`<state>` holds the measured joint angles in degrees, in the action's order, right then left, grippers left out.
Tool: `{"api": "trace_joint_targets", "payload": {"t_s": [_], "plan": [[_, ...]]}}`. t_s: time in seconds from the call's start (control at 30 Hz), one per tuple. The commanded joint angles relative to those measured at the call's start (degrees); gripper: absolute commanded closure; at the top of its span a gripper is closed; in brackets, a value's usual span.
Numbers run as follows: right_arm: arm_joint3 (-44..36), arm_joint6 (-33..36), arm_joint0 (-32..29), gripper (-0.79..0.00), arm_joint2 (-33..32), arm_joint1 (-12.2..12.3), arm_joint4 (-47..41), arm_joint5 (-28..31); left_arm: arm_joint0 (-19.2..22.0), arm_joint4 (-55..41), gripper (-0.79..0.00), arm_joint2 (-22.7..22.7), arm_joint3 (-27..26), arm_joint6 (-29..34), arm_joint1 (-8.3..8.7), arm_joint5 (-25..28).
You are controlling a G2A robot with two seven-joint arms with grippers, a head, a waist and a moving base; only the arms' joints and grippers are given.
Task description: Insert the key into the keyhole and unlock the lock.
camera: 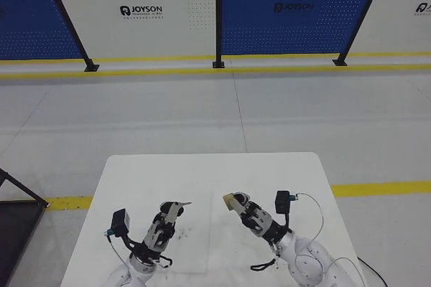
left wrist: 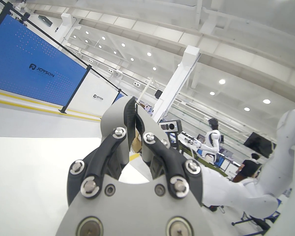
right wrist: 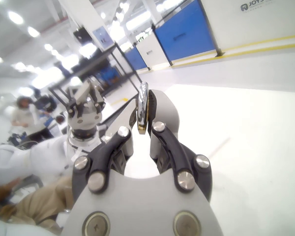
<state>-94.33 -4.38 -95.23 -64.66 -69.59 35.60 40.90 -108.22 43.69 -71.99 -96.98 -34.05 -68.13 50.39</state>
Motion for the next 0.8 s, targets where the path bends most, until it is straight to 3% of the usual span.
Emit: {"api": "trace_joint_targets", "payload": {"t_s": [0.0, 0.2, 0.37, 0.77], "plan": [[1.5, -0.3, 0.9, 0.000, 1.3, -0.2, -4.5, 3.0, 0.5, -3.4, 0.000, 1.8, 0.9, 0.6, -0.19, 2.2], [5.2, -0.7, 3.6, 0.000, 4.4, -1.0, -18.6, 11.1, 3.1, -12.3, 0.000, 6.4, 4.2, 0.6, -1.08, 7.6], [7.0, 1.1, 4.3, 0.000, 6.2, -1.1, -24.7, 16.1, 5.7, -16.3, 0.000, 10.7, 5.9, 0.6, -2.04, 7.6], [6.7, -2.5, 2.1, 0.000, 5.3, -1.7, -19.8, 17.1, 9.9, -16.0, 0.000, 17.4, 10.0, -0.1, -4.40, 7.6]]}}
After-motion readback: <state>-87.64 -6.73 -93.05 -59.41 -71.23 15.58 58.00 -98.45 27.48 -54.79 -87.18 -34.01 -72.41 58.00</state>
